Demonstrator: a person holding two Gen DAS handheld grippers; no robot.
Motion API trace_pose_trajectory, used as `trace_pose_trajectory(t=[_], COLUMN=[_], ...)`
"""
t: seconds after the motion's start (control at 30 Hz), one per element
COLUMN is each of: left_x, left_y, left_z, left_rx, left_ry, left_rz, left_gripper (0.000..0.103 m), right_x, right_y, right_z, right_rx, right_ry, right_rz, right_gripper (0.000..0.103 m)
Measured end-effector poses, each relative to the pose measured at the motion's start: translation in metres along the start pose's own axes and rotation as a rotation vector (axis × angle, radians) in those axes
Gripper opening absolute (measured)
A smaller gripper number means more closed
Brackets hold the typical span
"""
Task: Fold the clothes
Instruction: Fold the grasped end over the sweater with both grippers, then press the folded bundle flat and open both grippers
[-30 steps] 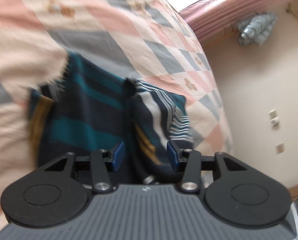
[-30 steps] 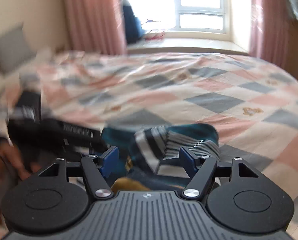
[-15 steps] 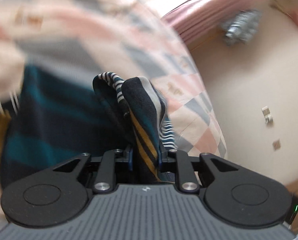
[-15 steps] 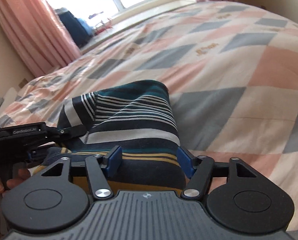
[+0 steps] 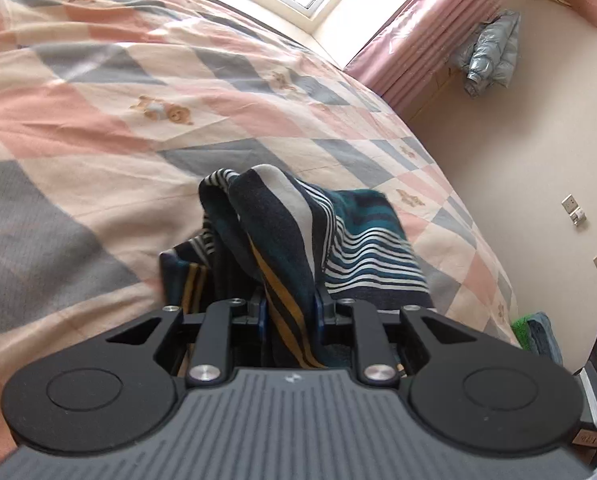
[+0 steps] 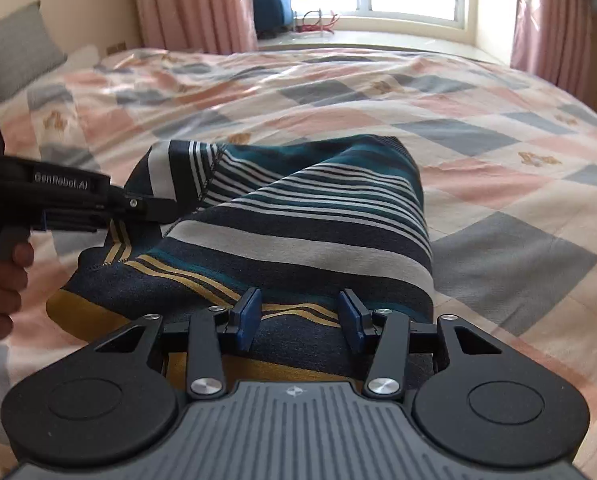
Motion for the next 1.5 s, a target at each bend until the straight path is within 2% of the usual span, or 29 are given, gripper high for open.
trace_pose_trajectory(t=[0.13, 0.2, 0.23, 0.3, 0.4, 0.5, 0.6, 0.7, 0.73, 0.77, 0.83, 0.9, 1.0, 1.13, 1.17, 1.27, 1.33, 1.43, 1.5], left_x=[-0.006, 0.005, 0.016, 0.022, -0.005, -0.039, -0.069, -0.079, -0.08, -0.073, -0.052, -0.032, -0.02, -0.023, -0.031, -0.059, -0.06, -0.043, -0.032], left_y=[-0.014, -0.006, 0.004, 0.021, 0.031, 0.025, -0.01, -0.045, -0.055, -0.065, -0.06, -0.052, -0.049, -0.057, -0.059, -0.061, -0.061, -0.064, -0.069], left_z=[0.009, 0.003, -0.003, -0.01, 0.005, 0.016, 0.005, -0.019, -0.029, -0.044, -0.069, -0.092, -0.097, -0.087, -0.079, -0.044, -0.021, 0.002, 0.007], left_rx=[0.089, 0.116, 0.105, 0.037, -0.024, -0.088, 0.021, 0.159, 0.206, 0.25, 0.312, 0.353, 0.352, 0.389, 0.387, 0.336, 0.322, 0.36, 0.375], left_ry=[-0.077, -0.054, -0.009, 0.033, -0.027, -0.05, -0.043, -0.044, -0.047, -0.029, 0.012, 0.044, 0.04, 0.062, 0.053, -0.032, -0.07, -0.105, -0.106], left_rz=[-0.031, 0.008, 0.049, 0.055, 0.103, 0.076, 0.036, 0.009, 0.003, 0.017, 0.099, 0.159, 0.179, 0.208, 0.207, 0.2, 0.203, 0.223, 0.221], left_gripper=[0.017, 0.02, 0.022, 0.024, 0.027, 0.026, 0.024, 0.02, 0.02, 0.018, 0.01, 0.01, 0.011, 0.011, 0.011, 0.01, 0.011, 0.011, 0.011], right_x=[0.007, 0.013, 0.016, 0.014, -0.002, -0.021, -0.04, -0.053, -0.052, -0.049, -0.043, -0.03, -0.017, -0.025, -0.03, -0.04, -0.034, -0.012, 0.009], right_y=[0.002, 0.003, 0.004, 0.007, 0.001, -0.011, -0.019, -0.023, -0.024, -0.025, -0.028, -0.029, -0.031, -0.037, -0.04, -0.062, -0.076, -0.088, -0.087], right_z=[-0.003, -0.006, -0.008, -0.005, 0.0, 0.002, -0.001, -0.006, -0.01, -0.015, -0.026, -0.036, -0.04, -0.026, -0.02, 0.005, 0.028, 0.063, 0.08], right_rx=[-0.017, -0.032, -0.048, -0.062, -0.008, 0.068, 0.095, 0.077, 0.059, 0.04, -0.002, -0.041, -0.073, -0.024, 0.001, 0.055, 0.045, -0.011, -0.078], right_ry=[-0.021, -0.012, -0.003, 0.006, -0.016, -0.045, -0.058, -0.071, -0.063, -0.053, -0.043, 0.001, 0.022, 0.043, 0.044, -0.025, -0.068, -0.103, -0.08], right_rz=[-0.035, -0.044, -0.049, -0.043, -0.016, 0.019, 0.032, 0.039, 0.032, 0.023, 0.007, -0.005, -0.02, 0.04, 0.062, 0.085, 0.097, 0.125, 0.146], right_gripper=[0.049, 0.049, 0.049, 0.05, 0.053, 0.053, 0.053, 0.039, 0.039, 0.039, 0.038, 0.039, 0.04, 0.042, 0.041, 0.042, 0.042, 0.042, 0.041])
Point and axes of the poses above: each gripper's, at about its wrist camera, not at the fingertips, and x roughly the way its jaws point, y to its left, z to its top, the point moved 7 cm from there along x, roughly the way its jaws point, and after that the axes turned 9 degrees about z, right-handed, at the moved point
